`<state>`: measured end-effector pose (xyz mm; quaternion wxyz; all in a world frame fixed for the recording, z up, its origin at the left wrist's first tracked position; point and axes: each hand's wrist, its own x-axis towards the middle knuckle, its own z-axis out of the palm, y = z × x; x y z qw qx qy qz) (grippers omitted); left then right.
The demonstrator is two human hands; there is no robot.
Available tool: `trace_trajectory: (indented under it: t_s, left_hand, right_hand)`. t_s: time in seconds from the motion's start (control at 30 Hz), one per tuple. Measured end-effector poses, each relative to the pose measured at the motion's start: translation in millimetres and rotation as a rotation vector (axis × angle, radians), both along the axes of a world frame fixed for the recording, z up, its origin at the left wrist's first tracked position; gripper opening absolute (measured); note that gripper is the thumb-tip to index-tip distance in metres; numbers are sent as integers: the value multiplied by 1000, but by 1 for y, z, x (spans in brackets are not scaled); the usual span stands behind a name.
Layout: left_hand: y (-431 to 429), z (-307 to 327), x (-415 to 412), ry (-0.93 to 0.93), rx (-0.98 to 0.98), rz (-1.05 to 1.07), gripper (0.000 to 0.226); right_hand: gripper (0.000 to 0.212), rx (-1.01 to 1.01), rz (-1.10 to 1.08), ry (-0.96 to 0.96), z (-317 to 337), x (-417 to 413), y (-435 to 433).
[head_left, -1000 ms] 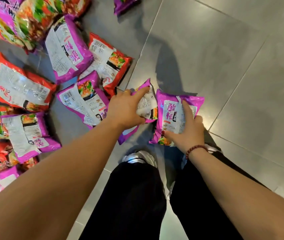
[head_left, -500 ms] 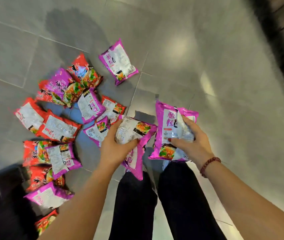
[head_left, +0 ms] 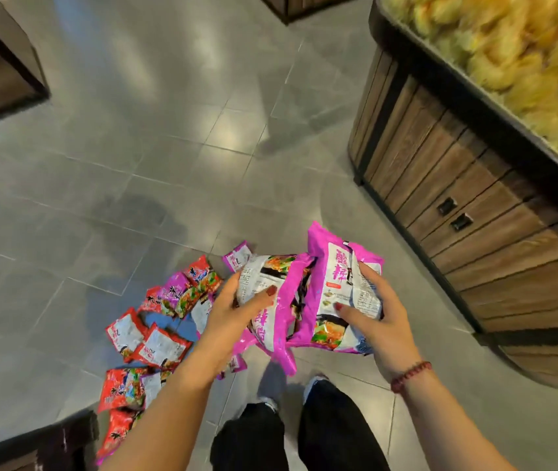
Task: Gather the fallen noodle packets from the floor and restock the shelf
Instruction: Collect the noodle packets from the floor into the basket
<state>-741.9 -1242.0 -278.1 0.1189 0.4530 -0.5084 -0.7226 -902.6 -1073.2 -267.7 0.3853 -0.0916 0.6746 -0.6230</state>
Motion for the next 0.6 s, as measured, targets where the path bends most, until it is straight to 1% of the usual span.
trace_trajectory:
  t_s: [0.07, 0.1, 0.17, 0.27, 0.37, 0.43, 0.5, 0.6]
  left_hand:
    - [3, 23, 2, -2, 18, 31, 63]
    - [4, 30, 4, 10, 57, 34, 63]
    - [2, 43, 3, 49, 104, -13, 61]
    - [-3, 58, -2, 138, 72, -164, 50]
    - [-5, 75, -11, 227, 28, -371, 52]
    - [-3, 84, -20, 248, -12, -487, 54]
    - [8, 91, -28, 267, 20, -586, 57]
    - [39, 99, -36, 260, 150, -746, 61]
  right_hand:
    - [62, -24, -31, 17, 29, 9, 11]
    - [62, -28, -47, 25, 39, 15, 17]
    - [61, -33, -100, 36, 55, 28, 25]
    - [59, -51, -210, 52, 74, 45, 35]
    - [55, -46, -350, 70, 90, 64, 49]
    - [54, -43, -442, 90, 97, 79, 62]
    - [55, -30, -535, 111, 103, 97, 77]
    - [59, -44, -710, 135, 113, 129, 108]
